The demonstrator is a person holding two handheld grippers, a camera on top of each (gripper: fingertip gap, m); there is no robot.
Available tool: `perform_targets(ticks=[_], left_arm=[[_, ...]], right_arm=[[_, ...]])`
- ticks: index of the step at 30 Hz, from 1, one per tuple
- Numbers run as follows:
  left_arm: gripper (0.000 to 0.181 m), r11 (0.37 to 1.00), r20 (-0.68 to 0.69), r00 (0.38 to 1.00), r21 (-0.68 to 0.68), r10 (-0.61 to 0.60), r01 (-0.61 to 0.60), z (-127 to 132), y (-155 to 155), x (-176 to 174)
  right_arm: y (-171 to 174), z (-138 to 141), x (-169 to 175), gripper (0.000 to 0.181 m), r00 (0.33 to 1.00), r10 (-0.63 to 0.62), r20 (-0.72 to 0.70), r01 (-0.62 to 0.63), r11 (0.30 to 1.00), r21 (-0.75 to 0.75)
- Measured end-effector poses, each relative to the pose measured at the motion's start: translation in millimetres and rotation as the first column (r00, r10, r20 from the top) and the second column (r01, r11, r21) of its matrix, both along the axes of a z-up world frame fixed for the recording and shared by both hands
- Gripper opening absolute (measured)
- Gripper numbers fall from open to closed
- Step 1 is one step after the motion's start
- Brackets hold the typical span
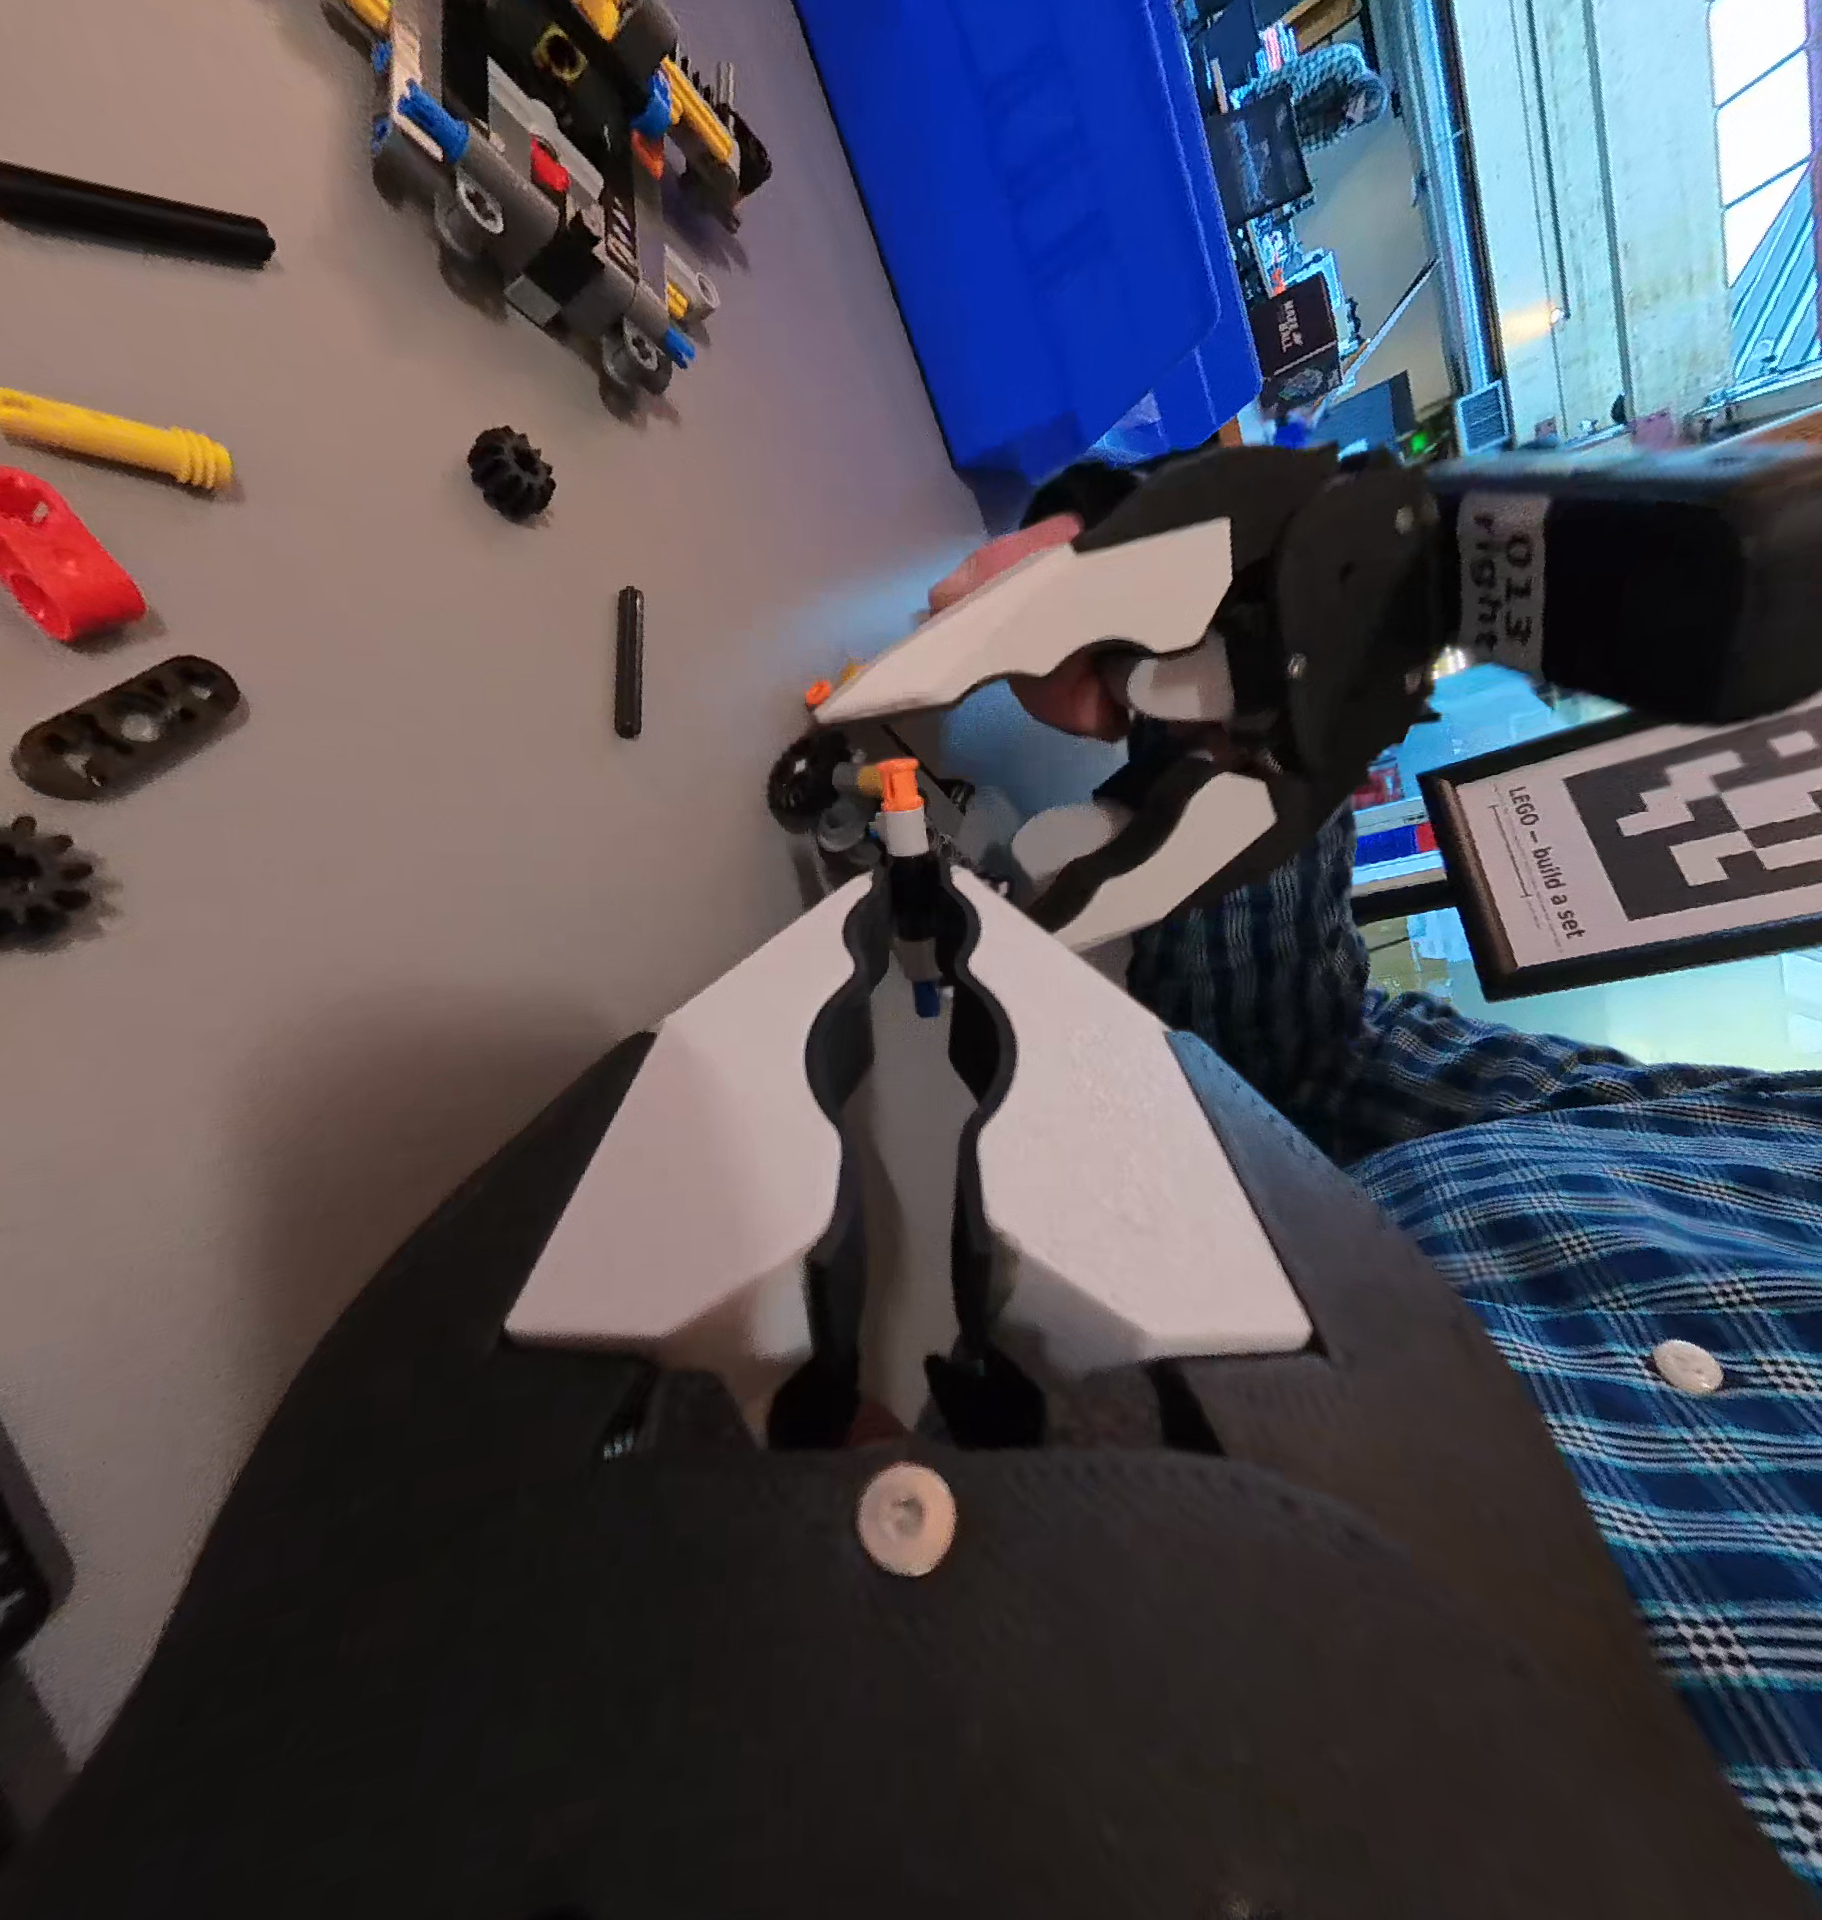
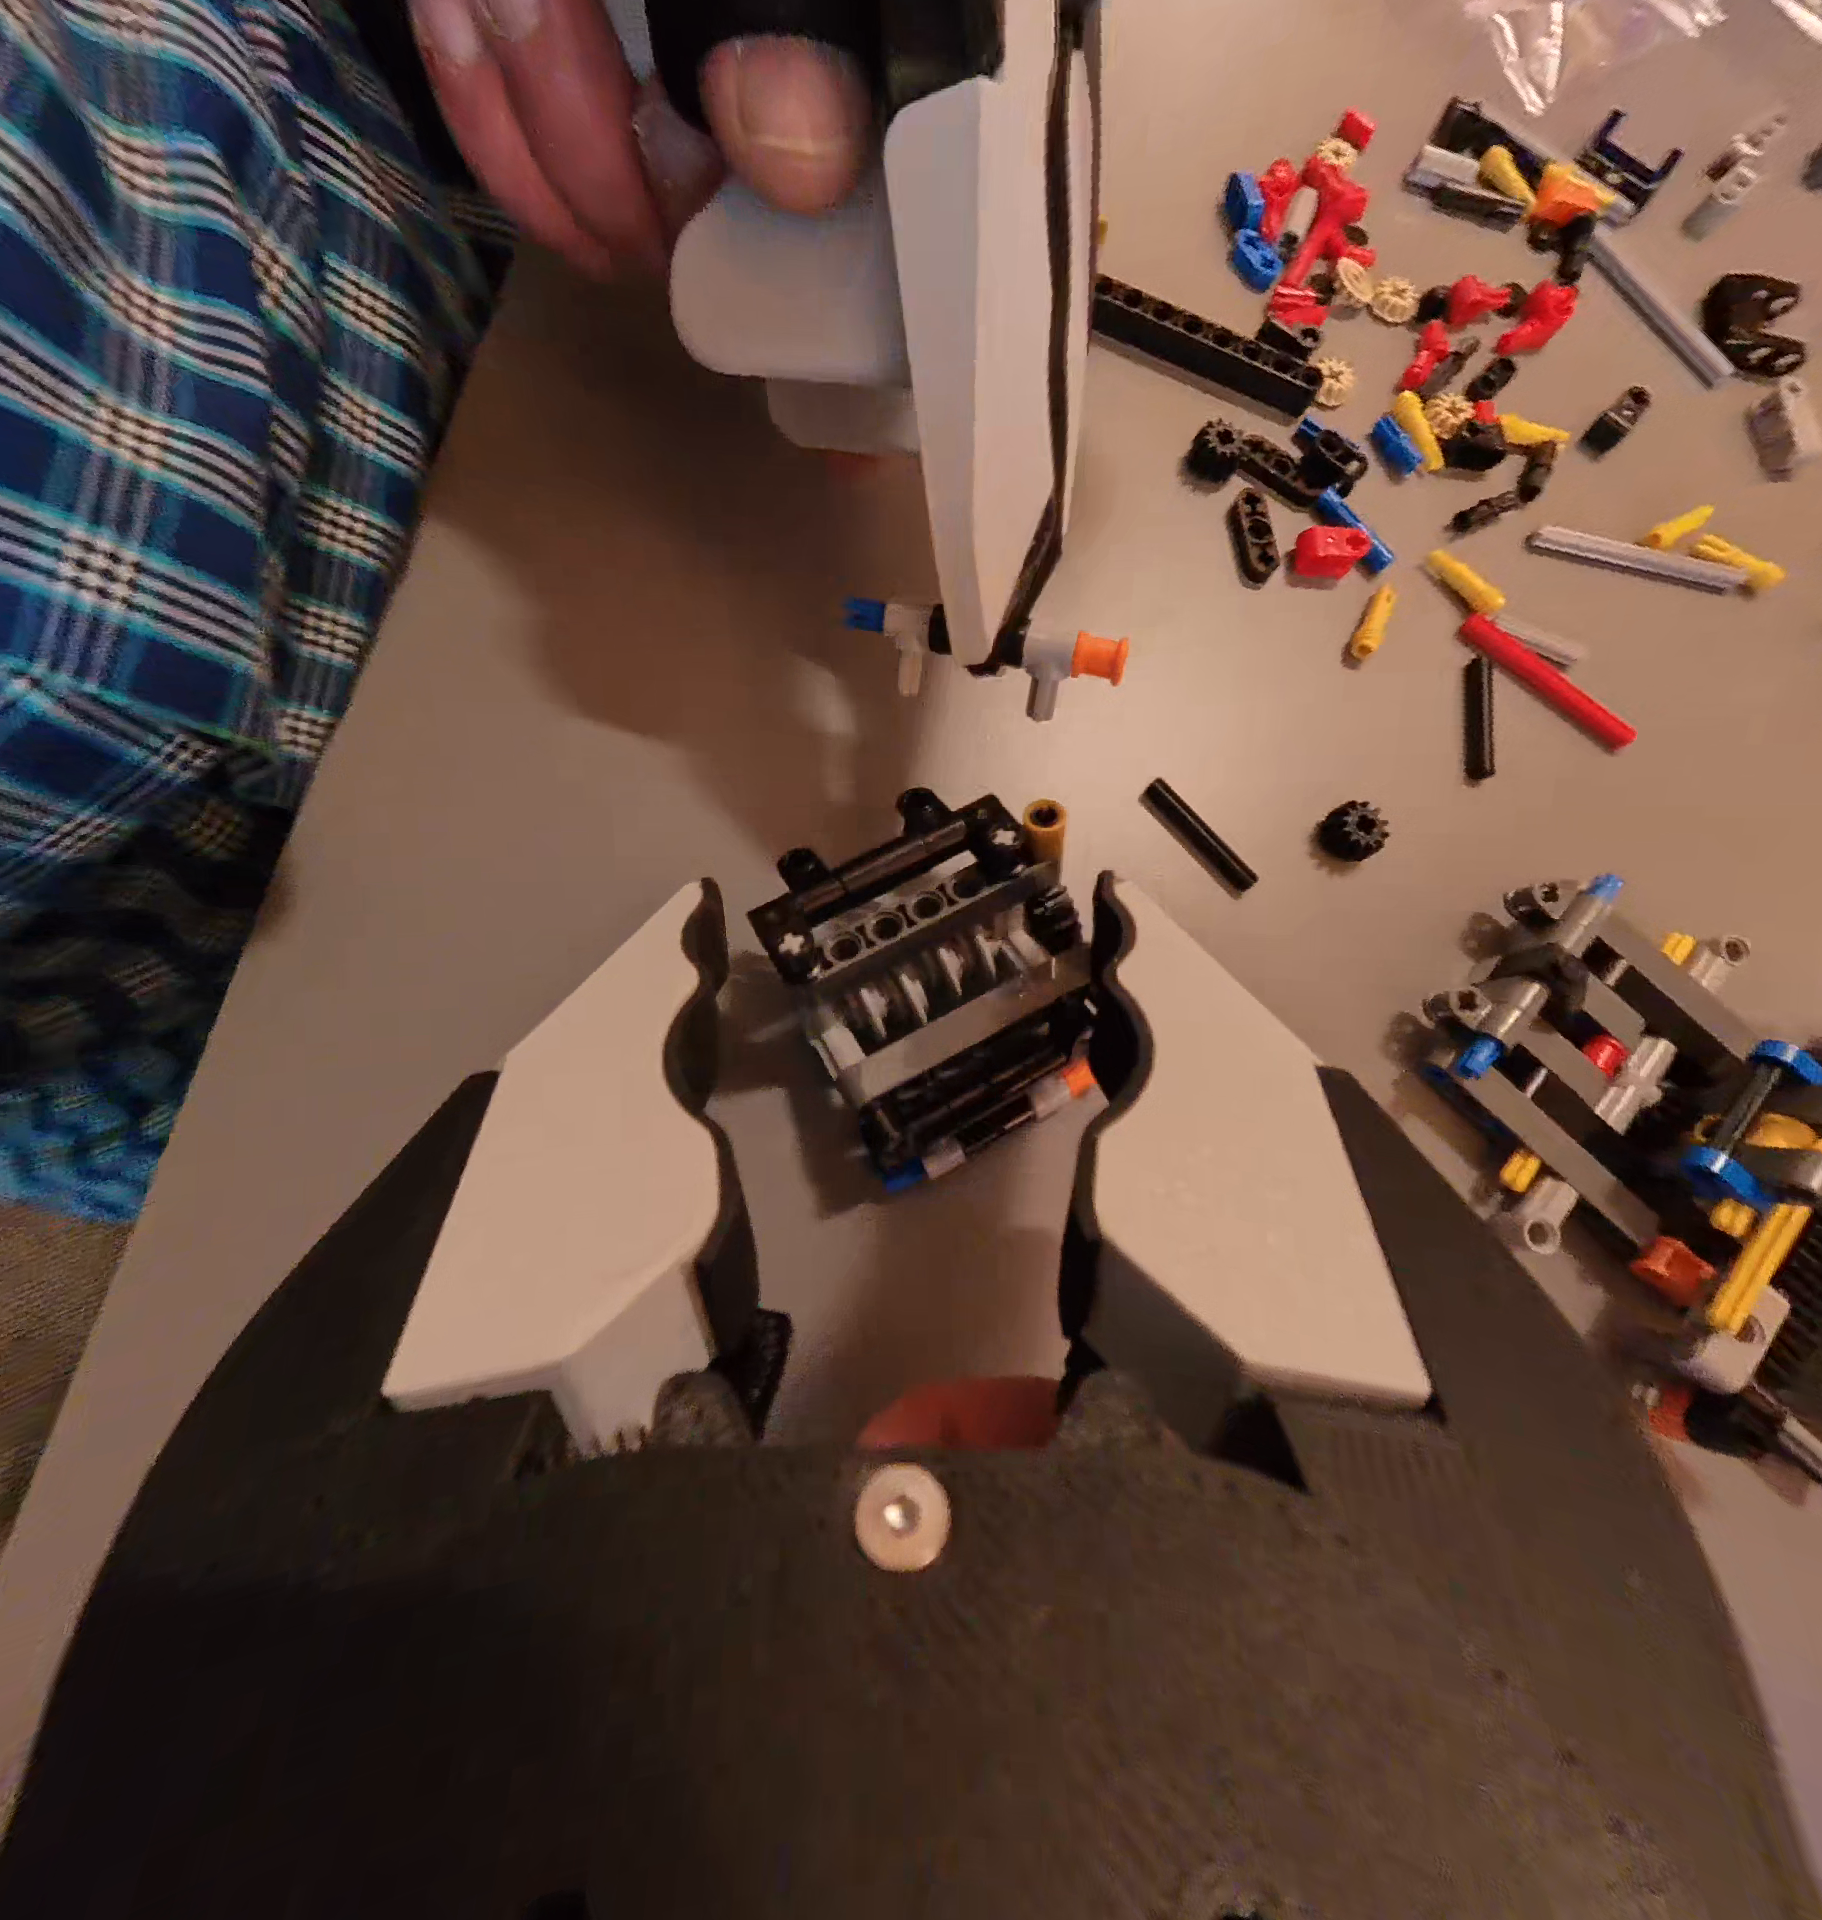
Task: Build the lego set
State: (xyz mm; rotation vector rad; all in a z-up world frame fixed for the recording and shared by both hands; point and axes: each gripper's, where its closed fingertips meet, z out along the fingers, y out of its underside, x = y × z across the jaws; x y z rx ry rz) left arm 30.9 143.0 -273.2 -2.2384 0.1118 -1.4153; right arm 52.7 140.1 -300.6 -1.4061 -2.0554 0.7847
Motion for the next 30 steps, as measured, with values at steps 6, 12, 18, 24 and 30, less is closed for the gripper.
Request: perform_targets(ticks=[6,12,18,24,30], left_arm=[[0.005,1.000,0.034,0.999,-0.010,-0.012,0.012,-1,-4,2],[0.005,1.000,0.054,0.999,-0.010,0.001,-0.001,0,-5,-5],[0.005,0.998,0.076,0.996,-0.013,0.056,-0.056,1,2,-22],[0.005,0.994,0.087,0.991,-0.053,0.104,-0.100,-1,8,-33],[0.005,0.989,0.076,0.988,-0.075,0.131,-0.125,-5,9,-36]], right_arm=[[1,-6,6,0.067,0.986,0.148,0.081,-0.142,0.987,-0.082],[-4,-4,-9,0.059,0.982,0.181,0.044,-0.175,0.978,-0.108],[11,-4,-32,0.057,0.995,-0.088,0.053,0.091,0.994,-0.052],[11,-1,-49,0.057,0.969,-0.248,0.011,0.248,0.966,-0.070],[18,0,-53,0.057,0.947,-0.320,-0.025,0.320,0.947,-0.025]])
